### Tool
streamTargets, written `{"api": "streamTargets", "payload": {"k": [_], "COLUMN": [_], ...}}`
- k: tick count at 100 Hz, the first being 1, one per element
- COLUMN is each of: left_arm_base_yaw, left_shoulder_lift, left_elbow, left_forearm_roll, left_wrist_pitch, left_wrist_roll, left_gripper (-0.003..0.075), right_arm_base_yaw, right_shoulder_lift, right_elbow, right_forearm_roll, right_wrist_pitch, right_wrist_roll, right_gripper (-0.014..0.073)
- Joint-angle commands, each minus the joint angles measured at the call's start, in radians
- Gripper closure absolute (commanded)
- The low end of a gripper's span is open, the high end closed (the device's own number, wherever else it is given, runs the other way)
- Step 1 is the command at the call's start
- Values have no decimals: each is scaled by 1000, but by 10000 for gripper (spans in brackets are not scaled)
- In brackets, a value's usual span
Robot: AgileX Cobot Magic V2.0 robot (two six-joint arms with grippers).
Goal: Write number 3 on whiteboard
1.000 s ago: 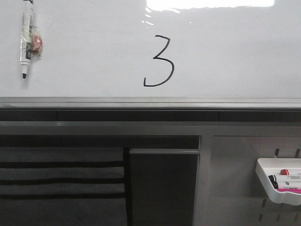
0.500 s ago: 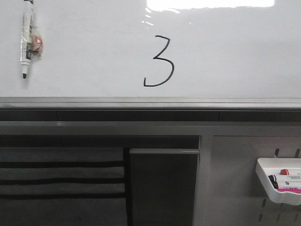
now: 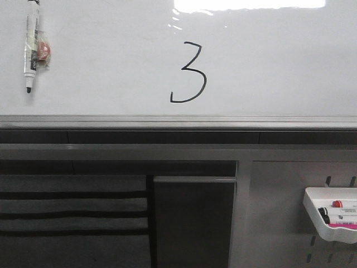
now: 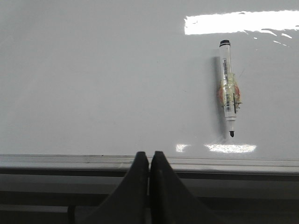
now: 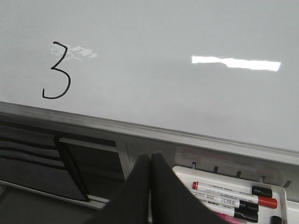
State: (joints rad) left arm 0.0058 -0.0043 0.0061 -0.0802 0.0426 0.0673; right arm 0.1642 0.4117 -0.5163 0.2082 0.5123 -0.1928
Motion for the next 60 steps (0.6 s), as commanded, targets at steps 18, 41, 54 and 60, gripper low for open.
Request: {"api": "streamTargets", "payload": {"k": [18,41,54,60], "left_arm_base_yaw": [-9,-9,-9,-9], "left_shoulder_lift": [-27,-27,-27,-27], "left_elbow": [7,7,7,7], "left_forearm_roll": [-9,-9,-9,-9], "left_wrist_pitch": [-70,-70,-70,-70], "left_wrist_roll": [-14,-14,-14,-14], "left_gripper": [741,741,741,741], "right_arm_base_yaw": [-8,-8,-24,-43], "right_shoulder_lift": [4,4,-66,-124], "right_elbow": [-27,-27,40,91], "right_forearm_roll": [-3,-3,-3,-3], "right_wrist_pitch": [-73,-73,-126,-168], "right_wrist_roll": [-11,-11,-11,-11], "right_gripper": [663,663,663,663]}}
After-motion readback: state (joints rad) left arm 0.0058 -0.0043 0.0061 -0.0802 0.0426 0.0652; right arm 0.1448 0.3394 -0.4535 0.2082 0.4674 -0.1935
